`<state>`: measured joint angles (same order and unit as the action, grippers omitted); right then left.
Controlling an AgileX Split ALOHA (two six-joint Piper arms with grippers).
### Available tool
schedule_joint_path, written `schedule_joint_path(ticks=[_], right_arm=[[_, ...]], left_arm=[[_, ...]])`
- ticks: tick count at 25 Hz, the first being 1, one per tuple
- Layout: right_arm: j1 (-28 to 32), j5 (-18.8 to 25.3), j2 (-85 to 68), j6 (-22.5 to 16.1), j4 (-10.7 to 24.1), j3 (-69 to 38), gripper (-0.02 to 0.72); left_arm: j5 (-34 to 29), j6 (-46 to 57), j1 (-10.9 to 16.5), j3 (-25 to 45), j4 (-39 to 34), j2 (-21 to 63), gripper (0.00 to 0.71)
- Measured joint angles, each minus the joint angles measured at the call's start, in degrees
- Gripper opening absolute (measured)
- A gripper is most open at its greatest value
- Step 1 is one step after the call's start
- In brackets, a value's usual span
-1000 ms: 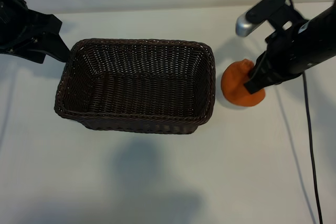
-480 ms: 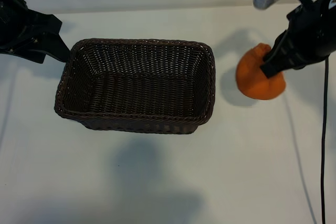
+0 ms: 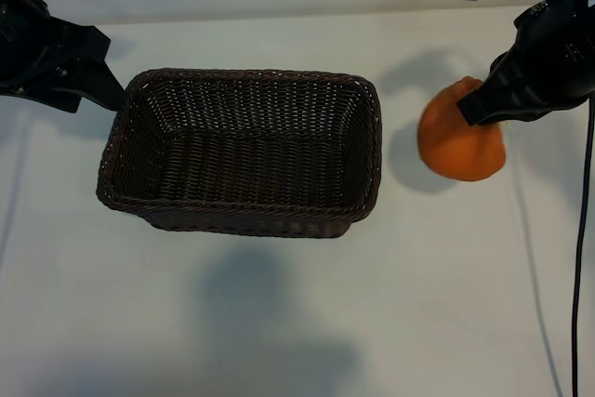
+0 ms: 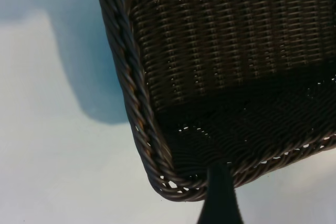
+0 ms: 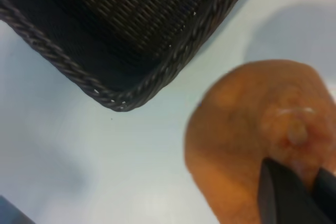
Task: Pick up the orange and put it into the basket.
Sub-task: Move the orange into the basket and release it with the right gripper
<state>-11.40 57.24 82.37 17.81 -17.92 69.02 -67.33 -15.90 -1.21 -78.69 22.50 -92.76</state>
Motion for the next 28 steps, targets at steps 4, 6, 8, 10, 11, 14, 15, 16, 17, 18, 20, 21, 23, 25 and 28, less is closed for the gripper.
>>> schedule_joint_path(ticks=[4, 6, 8, 10, 11, 14, 15, 16, 17, 18, 20, 21, 23, 25, 28], right_arm=[[0.00, -0.26, 0.68, -0.25, -1.25, 0.04, 0.043], [0.00, -0.45, 1.77, -0.25, -1.89, 0.04, 0.043], [-0.31, -0.88, 2.73, 0.10, -2.95, 0.04, 0.043], [-1.43, -1.49, 3.51, 0.90, -3.84, 0.18, 0.043], [-2.33, -1.54, 3.92, 1.03, -4.15, 0.65, 0.043], [-5.47, -1.56, 5.81, 1.10, -4.72, 3.35, 0.043], [-6.72, -1.56, 6.51, 1.04, -4.80, 4.71, 0.043], [-8.04, -1.56, 7.42, 0.92, -4.85, 6.23, 0.043], [-9.15, -1.56, 8.44, 0.87, -4.92, 7.57, 0.043], [-10.44, -1.61, 9.55, 0.79, -4.99, 9.26, 0.043], [-12.99, -1.61, 11.88, 0.69, -4.99, 12.47, 0.043], [-13.99, -1.68, 13.25, 0.66, -5.06, 14.22, 0.043], [-16.15, -1.62, 15.92, 0.35, -5.18, 17.68, 0.043], [-17.89, -1.43, 18.69, -0.02, -5.25, 20.52, 0.043], [-19.96, -1.02, 21.71, -0.29, -5.31, 23.85, 0.043]], left_arm=[[0.00, 0.00, 0.00, 0.00, 0.00, 0.00, 0.559], [0.00, 0.00, 0.00, 0.00, 0.00, 0.00, 0.559], [0.00, 0.00, 0.00, 0.00, 0.00, 0.00, 0.559], [0.00, 0.00, 0.00, 0.00, 0.00, 0.00, 0.559], [0.00, 0.00, 0.00, 0.00, 0.00, 0.00, 0.559], [0.00, 0.00, 0.00, 0.00, 0.25, 0.00, 0.559], [0.00, 0.00, 0.00, 0.00, 0.47, 0.00, 0.559], [0.00, 0.00, 0.00, 0.00, 0.77, 0.00, 0.559], [0.00, 0.00, 0.00, 0.00, 1.05, 0.00, 0.559], [0.00, 0.00, 0.00, 0.00, 1.17, 0.00, 0.559], [0.00, 0.00, 0.00, 0.00, 1.24, 0.00, 0.559], [0.00, 0.00, 0.00, 0.00, 1.24, 0.00, 0.559], [0.00, 0.06, 0.00, 0.00, 1.24, 0.00, 0.559], [0.00, 0.06, 0.00, 0.00, 1.24, 0.00, 0.559], [0.00, 0.06, 0.00, 0.00, 1.24, 0.00, 0.559]])
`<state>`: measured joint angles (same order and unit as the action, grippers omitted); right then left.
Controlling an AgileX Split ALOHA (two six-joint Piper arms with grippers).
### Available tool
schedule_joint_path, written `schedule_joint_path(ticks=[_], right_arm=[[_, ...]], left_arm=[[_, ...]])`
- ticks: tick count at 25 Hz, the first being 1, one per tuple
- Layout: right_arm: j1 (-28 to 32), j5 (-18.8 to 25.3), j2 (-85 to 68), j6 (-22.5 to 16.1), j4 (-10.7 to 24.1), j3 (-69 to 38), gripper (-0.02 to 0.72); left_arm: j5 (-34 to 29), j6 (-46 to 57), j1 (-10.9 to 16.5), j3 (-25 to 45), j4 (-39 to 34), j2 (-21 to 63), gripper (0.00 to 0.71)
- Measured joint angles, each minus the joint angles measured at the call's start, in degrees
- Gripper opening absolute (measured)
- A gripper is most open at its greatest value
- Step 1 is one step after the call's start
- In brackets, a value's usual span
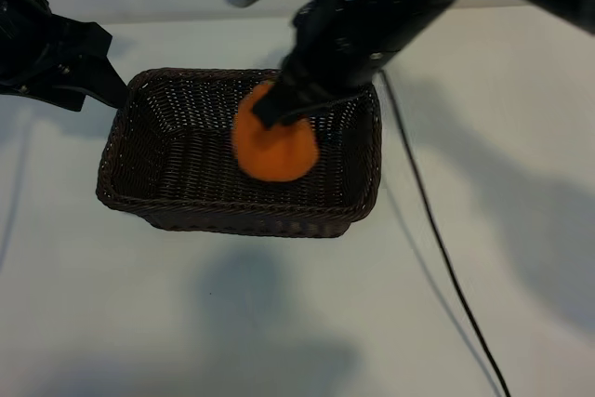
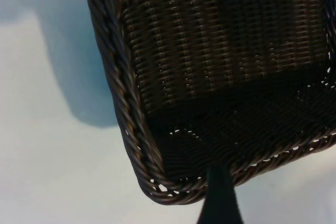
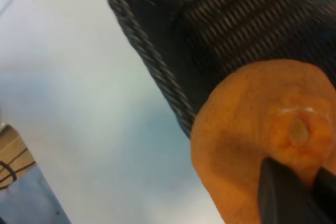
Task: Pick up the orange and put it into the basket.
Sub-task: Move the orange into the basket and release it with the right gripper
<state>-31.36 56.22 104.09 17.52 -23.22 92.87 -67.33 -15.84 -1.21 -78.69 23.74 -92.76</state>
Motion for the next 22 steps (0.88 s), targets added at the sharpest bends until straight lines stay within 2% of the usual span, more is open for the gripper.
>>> schedule_joint_path(ticks=[4, 10, 22], right_arm=[[-0.69, 0.18, 1.39, -0.13, 0.06, 1.59, 0.043], [-0.69, -0.31, 1.44, -0.13, 3.65, 1.84, 0.043], [-0.69, -4.32, 3.99, -0.13, 5.89, 1.89, 0.043]], left_arm=[[0.00, 0.00, 0.00, 0.00, 0.00, 0.00, 0.559], [0.00, 0.00, 0.00, 0.00, 0.00, 0.00, 0.559], [0.00, -0.05, 0.00, 0.00, 0.02, 0.00, 0.559]])
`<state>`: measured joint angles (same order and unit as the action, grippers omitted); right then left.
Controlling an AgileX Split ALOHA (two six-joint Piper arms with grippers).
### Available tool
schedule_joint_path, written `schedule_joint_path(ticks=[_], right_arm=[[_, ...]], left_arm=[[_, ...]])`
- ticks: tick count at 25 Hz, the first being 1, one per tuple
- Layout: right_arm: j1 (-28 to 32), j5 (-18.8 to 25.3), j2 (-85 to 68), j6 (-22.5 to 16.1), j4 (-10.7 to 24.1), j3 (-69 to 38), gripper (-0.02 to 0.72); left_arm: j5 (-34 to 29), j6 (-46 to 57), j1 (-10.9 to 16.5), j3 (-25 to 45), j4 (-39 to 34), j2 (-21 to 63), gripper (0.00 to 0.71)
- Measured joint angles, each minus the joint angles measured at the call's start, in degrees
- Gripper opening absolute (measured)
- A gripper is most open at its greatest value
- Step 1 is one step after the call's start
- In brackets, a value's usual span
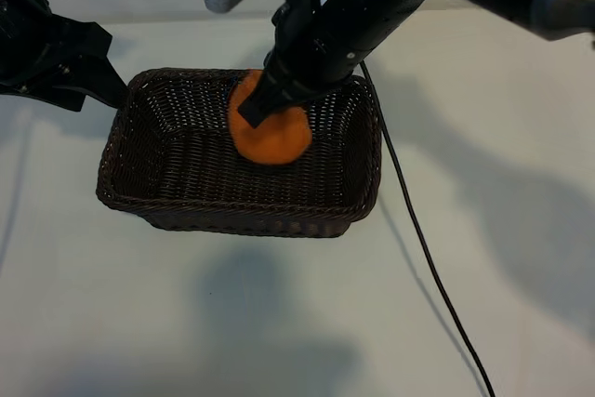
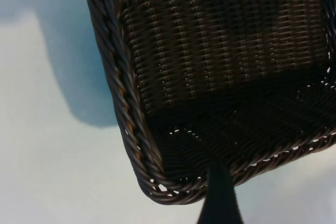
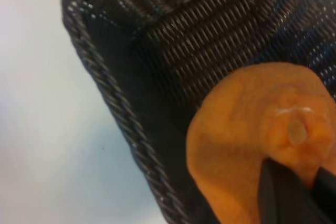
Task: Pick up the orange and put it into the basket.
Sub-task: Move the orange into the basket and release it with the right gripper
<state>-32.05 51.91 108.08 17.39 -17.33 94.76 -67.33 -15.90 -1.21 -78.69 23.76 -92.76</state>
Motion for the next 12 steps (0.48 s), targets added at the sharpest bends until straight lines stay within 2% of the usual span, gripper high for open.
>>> schedule_joint_path(ticks=[12], right_arm=[[0.00, -3.42, 9.62, 1.30, 0.18, 0.00, 0.043]], left_arm=[[0.00, -0.05, 0.00, 0.00, 0.25, 0.00, 0.559]])
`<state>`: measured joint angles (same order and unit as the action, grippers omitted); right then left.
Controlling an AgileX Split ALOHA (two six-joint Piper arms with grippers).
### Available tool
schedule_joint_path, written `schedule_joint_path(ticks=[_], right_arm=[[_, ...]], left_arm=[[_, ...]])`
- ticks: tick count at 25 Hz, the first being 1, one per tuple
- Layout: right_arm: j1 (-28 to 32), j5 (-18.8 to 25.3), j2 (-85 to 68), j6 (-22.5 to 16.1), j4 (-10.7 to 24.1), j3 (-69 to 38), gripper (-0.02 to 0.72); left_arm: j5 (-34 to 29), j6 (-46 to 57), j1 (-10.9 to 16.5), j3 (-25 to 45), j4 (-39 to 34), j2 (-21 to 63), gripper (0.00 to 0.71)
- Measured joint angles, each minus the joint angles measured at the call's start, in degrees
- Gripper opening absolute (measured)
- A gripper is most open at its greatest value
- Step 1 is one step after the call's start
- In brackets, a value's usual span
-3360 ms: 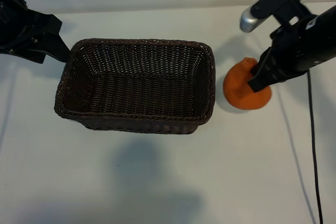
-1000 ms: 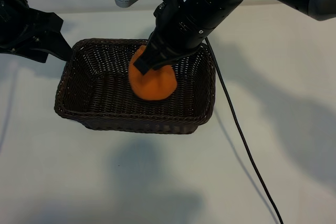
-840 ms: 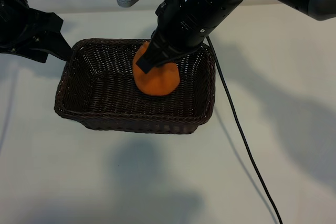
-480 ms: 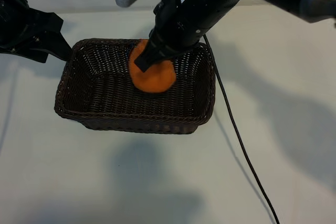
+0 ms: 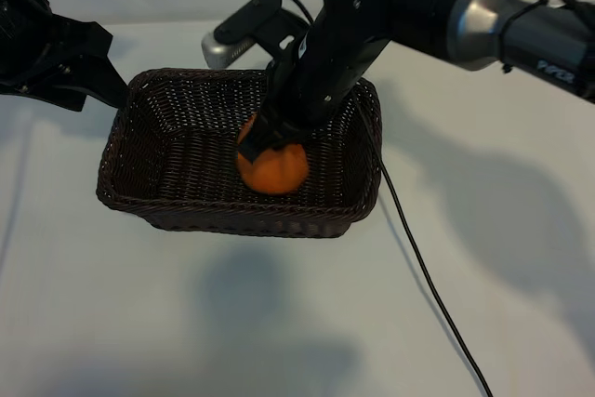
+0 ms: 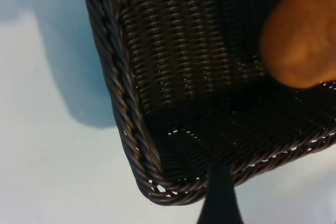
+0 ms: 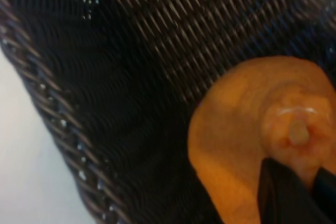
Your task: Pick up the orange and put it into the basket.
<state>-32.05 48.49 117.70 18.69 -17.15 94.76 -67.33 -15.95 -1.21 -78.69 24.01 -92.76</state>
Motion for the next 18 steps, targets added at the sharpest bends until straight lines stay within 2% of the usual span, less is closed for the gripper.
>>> schedule_joint_path(ticks=[5, 8, 10, 15, 18], right_arm=[[0.00, -0.25, 0.66, 0.05, 0.02, 0.00, 0.049], [0.00, -0.37, 0.66, 0.05, -0.05, 0.00, 0.103], [0.00, -0.44, 0.66, 0.05, -0.23, 0.00, 0.181], [0.00, -0.47, 0.66, -0.02, -1.42, 0.00, 0.448], [0.00, -0.09, 0.66, -0.02, -1.59, 0.07, 0.536]], left_arm=[[0.00, 0.00, 0.00, 0.00, 0.00, 0.00, 0.559], [0.00, 0.00, 0.00, 0.00, 0.00, 0.00, 0.559], [0.00, 0.00, 0.00, 0.00, 0.00, 0.00, 0.559], [0.00, 0.00, 0.00, 0.00, 0.00, 0.00, 0.559], [0.00, 0.00, 0.00, 0.00, 0.00, 0.00, 0.559]])
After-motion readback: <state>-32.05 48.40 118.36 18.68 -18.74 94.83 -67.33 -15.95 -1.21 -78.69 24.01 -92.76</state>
